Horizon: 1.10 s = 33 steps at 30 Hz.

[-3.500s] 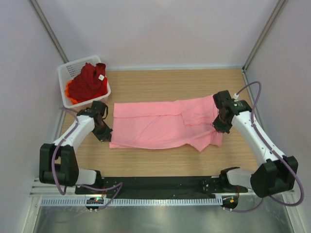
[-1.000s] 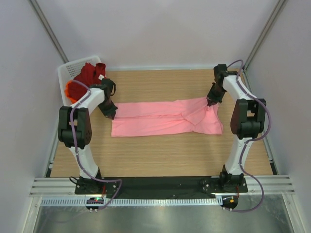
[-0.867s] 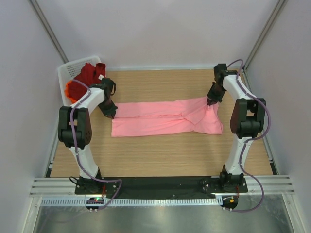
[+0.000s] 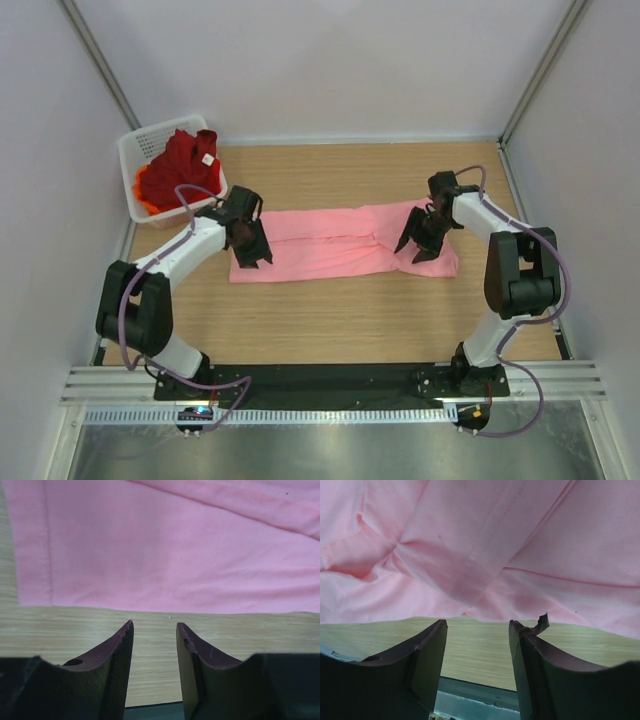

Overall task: Fold and stack the t-shirts
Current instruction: Fold the tshirt

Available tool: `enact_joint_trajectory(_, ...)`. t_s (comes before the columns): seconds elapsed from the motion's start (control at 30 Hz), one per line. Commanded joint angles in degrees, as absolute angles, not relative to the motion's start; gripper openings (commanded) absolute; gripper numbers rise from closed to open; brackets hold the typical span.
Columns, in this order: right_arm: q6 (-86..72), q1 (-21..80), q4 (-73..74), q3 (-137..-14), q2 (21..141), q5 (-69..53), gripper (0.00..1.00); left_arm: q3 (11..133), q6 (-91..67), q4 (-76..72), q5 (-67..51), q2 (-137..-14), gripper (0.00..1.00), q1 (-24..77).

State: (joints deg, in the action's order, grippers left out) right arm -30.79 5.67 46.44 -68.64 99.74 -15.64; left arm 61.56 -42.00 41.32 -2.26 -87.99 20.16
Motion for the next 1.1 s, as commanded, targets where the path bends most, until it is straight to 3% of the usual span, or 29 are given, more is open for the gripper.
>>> enact_joint_trajectory(0.0, -31.8, 5.0, 39.6, -68.8, 100.2, -16.8, 0.58, 61.8, -42.3, 36.2, -4.1, -89.6, 0.41, 21.1)
enact_joint_trajectory(0.27, -33.0, 5.0, 36.7, -68.7, 102.9, -16.1, 0.45, 62.3, -41.6, 35.4, -2.6, -93.5, 0.40, 21.1)
enact_joint_trajectory(0.6, -34.1, 4.9, 35.5, -70.1, 105.6, -16.3, 0.41, 62.9, -40.9, 35.9, -1.9, -94.2, 0.40, 21.1)
enact_joint_trajectory(0.7, -34.2, 5.0, 35.1, -71.2, 106.1, -16.5, 0.31, 63.5, -40.8, 36.1, -1.9, -94.4, 0.40, 21.1)
enact_joint_trajectory(0.87, -34.2, 5.1, 36.1, -74.8, 106.9, -16.0, 0.01, 64.1, -40.6, 36.4, -1.9, -94.5, 0.40, 21.2)
enact_joint_trajectory(1.07, -34.0, 5.8, 40.8, -83.9, 111.2, -17.0, 0.01, 64.4, -40.6, 36.3, -1.9, -94.7, 0.39, 21.2)
